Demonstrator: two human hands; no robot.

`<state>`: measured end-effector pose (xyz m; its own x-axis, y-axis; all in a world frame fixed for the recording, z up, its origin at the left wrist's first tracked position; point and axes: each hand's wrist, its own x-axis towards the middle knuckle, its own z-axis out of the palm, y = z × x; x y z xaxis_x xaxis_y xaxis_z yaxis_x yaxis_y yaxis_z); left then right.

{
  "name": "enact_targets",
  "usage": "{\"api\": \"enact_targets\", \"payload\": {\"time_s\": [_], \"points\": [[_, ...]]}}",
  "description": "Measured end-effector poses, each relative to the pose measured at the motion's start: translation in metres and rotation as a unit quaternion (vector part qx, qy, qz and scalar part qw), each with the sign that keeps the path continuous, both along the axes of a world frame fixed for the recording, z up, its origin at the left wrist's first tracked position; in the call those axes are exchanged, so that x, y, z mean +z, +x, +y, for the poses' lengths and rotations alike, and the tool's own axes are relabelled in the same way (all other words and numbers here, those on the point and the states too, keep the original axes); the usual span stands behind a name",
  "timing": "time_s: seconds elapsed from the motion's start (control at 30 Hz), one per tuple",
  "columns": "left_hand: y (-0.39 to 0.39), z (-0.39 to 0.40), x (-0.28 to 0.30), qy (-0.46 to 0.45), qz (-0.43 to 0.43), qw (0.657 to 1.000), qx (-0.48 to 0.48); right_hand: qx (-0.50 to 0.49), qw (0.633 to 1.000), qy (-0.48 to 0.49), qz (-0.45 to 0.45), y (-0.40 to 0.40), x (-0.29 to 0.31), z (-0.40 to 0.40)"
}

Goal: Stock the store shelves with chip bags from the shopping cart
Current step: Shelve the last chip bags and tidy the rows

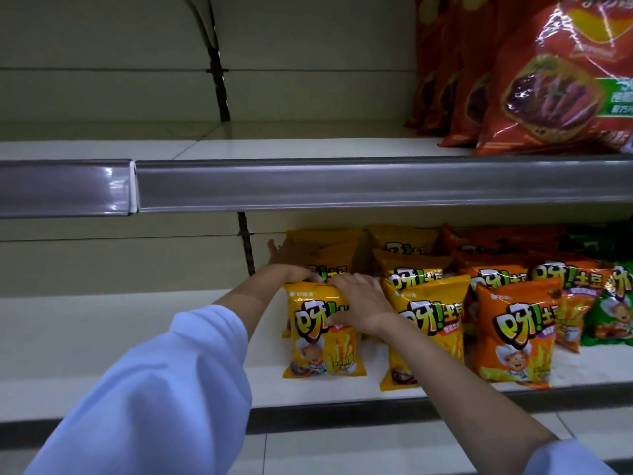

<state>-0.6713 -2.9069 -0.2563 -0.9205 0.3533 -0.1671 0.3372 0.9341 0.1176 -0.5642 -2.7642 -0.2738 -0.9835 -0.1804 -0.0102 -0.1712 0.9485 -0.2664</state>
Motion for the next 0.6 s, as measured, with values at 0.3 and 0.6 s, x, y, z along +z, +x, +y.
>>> {"api": "enact_targets", "payload": {"time_s": [0.3,0.6], "points": [[-0.003,-0.002,-0.003,0.057,-0.036,0.998,-0.002,0.001,1.000,-0.008,0.015,0.001,-0.007,-0.013],[0.003,0.016,0.029,0.003,-0.002,0.999,-0.048,-0.030,0.999,-0.020,0.008,0.010,-0.001,-0.003]]}}
